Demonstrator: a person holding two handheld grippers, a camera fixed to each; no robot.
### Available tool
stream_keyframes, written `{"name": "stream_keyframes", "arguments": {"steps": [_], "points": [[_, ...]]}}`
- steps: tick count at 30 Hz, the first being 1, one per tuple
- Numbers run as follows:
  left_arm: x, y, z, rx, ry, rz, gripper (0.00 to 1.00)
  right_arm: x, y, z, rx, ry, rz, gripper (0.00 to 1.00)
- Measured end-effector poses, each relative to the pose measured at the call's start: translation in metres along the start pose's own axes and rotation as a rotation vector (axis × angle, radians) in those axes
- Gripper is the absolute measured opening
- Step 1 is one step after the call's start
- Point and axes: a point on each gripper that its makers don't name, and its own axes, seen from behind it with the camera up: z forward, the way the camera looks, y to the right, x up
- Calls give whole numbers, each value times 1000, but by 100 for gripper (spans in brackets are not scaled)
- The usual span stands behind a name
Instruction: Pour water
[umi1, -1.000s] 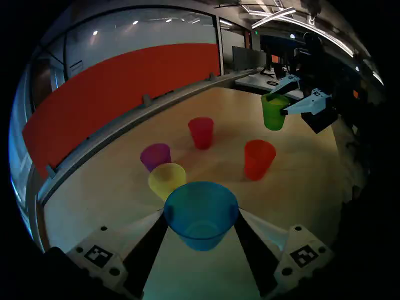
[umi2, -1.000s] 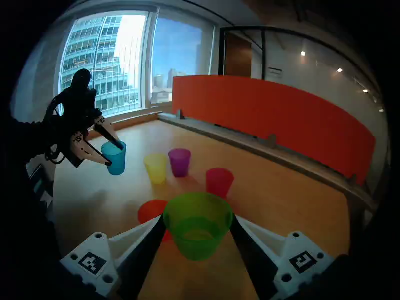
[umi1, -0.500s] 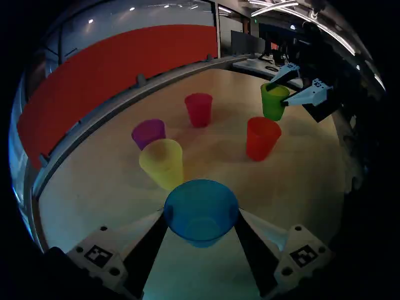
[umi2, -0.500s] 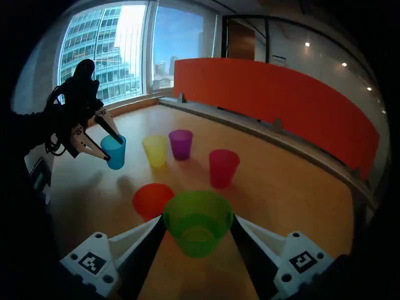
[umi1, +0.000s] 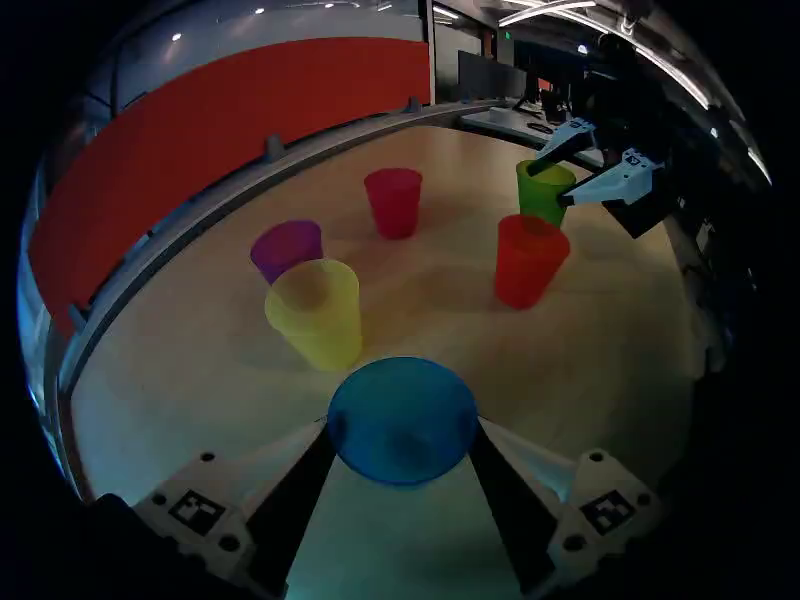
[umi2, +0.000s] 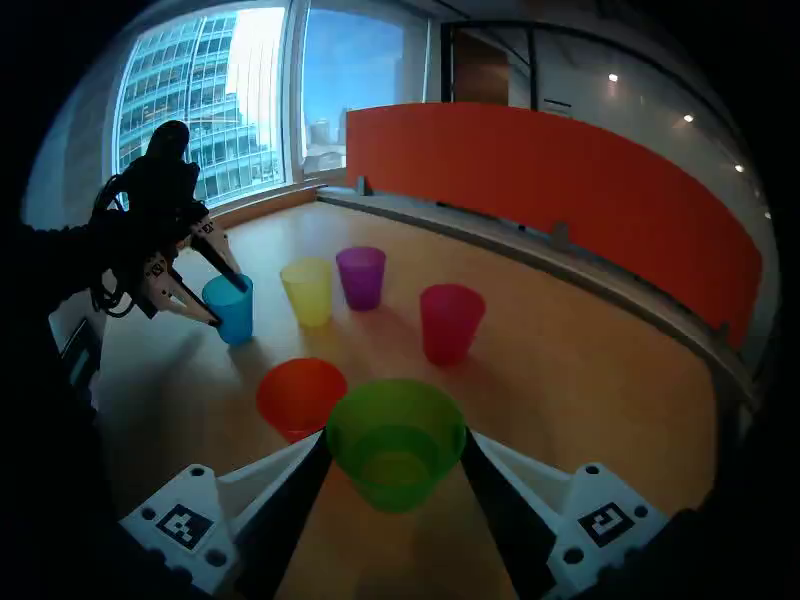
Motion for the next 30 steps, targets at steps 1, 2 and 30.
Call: {"name": "stream_keyframes", "arguments": {"steps": [1,2,30], "points": [[-1,0,1,1,0,-1,87,0,0,1,0,-1,1,91],[-2,-1,1,2,0,-2,87,-1,1,2,-1,-1,2,92],[-27,1,6,7,-62,-17,90,-20,1,14,-3,-28,20,91]]}}
